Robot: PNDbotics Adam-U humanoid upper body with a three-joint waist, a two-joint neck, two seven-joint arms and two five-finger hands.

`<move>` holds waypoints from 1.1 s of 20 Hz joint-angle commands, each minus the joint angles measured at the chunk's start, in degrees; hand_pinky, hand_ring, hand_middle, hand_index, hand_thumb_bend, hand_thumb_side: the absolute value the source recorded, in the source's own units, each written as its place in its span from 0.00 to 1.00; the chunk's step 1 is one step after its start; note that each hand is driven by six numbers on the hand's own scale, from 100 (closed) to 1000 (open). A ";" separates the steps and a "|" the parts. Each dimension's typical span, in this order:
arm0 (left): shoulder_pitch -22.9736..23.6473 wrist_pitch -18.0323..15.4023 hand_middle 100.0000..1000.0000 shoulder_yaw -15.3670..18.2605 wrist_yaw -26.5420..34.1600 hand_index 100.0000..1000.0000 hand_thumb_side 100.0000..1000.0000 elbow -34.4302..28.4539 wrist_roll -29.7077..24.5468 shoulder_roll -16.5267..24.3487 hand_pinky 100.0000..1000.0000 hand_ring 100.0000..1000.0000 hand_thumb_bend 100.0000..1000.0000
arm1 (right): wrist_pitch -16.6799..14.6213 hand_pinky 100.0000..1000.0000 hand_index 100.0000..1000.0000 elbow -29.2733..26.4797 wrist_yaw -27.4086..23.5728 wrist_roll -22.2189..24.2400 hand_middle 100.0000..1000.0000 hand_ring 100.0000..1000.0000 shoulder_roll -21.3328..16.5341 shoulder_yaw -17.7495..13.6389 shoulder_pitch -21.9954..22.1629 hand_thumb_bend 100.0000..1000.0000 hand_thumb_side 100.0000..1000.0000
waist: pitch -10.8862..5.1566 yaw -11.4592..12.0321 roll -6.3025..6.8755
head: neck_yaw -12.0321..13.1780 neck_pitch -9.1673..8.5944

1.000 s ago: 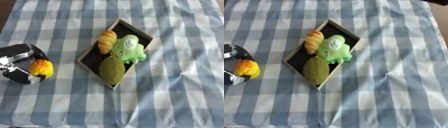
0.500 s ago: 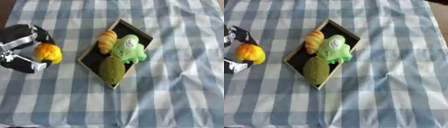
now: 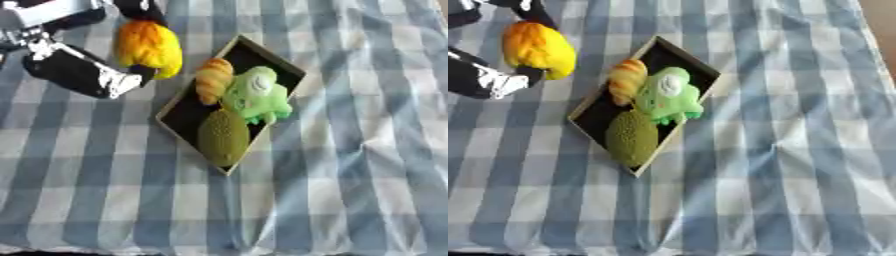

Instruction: Pick up objects on the table and place them in the box.

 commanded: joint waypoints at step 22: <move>-1.12 -3.36 0.57 -5.05 0.93 0.69 0.13 7.64 -4.64 -3.51 0.73 0.69 0.20 | 1.06 0.87 0.77 -0.95 -1.29 -0.40 0.74 0.84 0.05 -0.39 -2.13 0.00 0.46 | -1.40 -0.05 0.61 | -1.69 0.42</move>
